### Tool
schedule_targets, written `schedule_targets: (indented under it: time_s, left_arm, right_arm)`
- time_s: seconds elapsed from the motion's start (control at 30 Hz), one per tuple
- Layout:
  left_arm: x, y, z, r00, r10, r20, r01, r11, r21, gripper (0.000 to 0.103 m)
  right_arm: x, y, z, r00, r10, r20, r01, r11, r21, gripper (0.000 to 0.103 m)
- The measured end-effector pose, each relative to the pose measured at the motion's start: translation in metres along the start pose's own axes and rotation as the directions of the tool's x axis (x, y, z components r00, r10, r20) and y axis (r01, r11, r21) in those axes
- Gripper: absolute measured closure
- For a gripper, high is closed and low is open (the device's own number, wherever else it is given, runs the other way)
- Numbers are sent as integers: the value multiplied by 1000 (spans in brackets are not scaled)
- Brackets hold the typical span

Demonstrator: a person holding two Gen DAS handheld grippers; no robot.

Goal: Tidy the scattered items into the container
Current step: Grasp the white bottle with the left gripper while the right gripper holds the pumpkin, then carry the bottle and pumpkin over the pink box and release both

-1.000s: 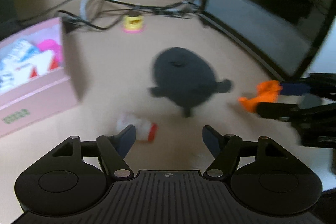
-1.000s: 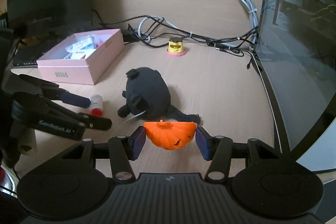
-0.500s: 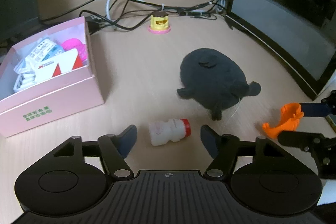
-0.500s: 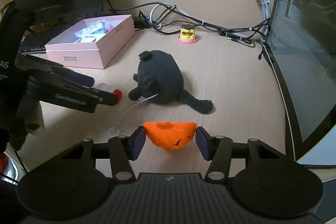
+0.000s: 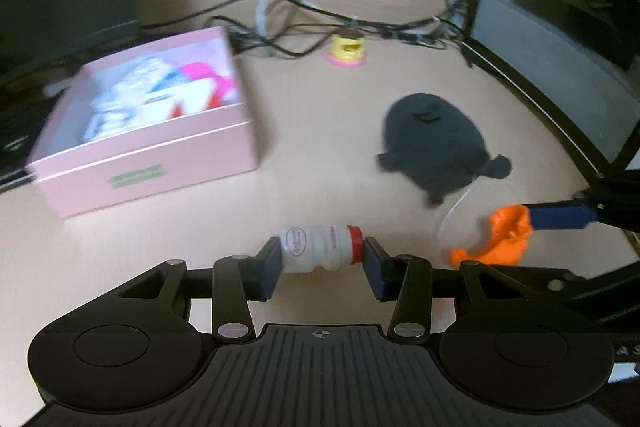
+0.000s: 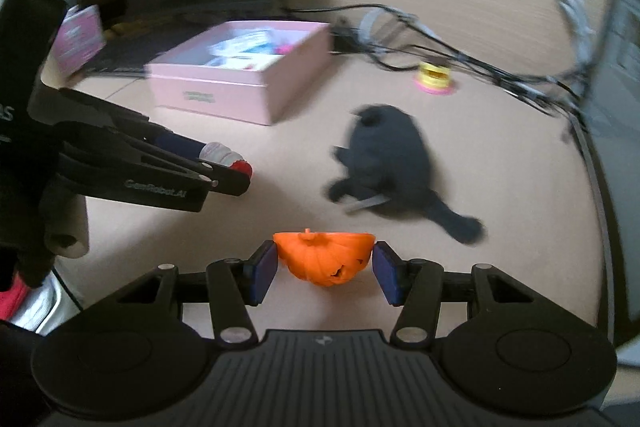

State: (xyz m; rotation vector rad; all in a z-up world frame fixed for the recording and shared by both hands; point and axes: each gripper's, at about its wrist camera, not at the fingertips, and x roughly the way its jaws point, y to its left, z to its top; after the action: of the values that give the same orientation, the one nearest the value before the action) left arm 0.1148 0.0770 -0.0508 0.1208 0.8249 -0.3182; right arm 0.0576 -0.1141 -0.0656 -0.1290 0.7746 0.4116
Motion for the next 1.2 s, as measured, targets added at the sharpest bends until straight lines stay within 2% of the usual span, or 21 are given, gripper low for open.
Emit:
schedule_targets:
  time_s: [0.27,0.47,0.57,0.7,0.83,0.97,1.1,1.2]
  left_arm:
    - [-38,44,-41,995,98,-13,-99,989,-114,55]
    - [-62,75,-43,988,154,34,-145,973,-180,55]
    - [-76,87,-30,980,177,91,-159,971,-179,55]
    - [-100,100,-2,960,204,192,-175,972,-158,55]
    - [-115,111,32,932,223,286,-192,972,-132,55]
    - [-112,122,64,912,228,342,-204,973,-106,55]
    - [-94,134,90,908,214,361,-191,977,-99,55]
    - [-71,141,106,910,200,363,-172,979,-110,55]
  right_arm:
    - [17,53,25,993,122,-6,-121,980,-157,51]
    - [17,73,47,986,164,10,-158,964,-213,51]
    - [9,73,70,983,177,55,-160,961,-225,51]
    - [-18,69,110,968,166,189,-118,964,-239,51]
    - [-51,61,151,929,152,338,-81,973,-214,51]
    - [-72,56,182,889,141,435,-59,979,-197,51]
    - [-82,50,202,866,111,488,-38,987,-157,51]
    - [-83,44,206,861,81,502,-17,991,-131,51]
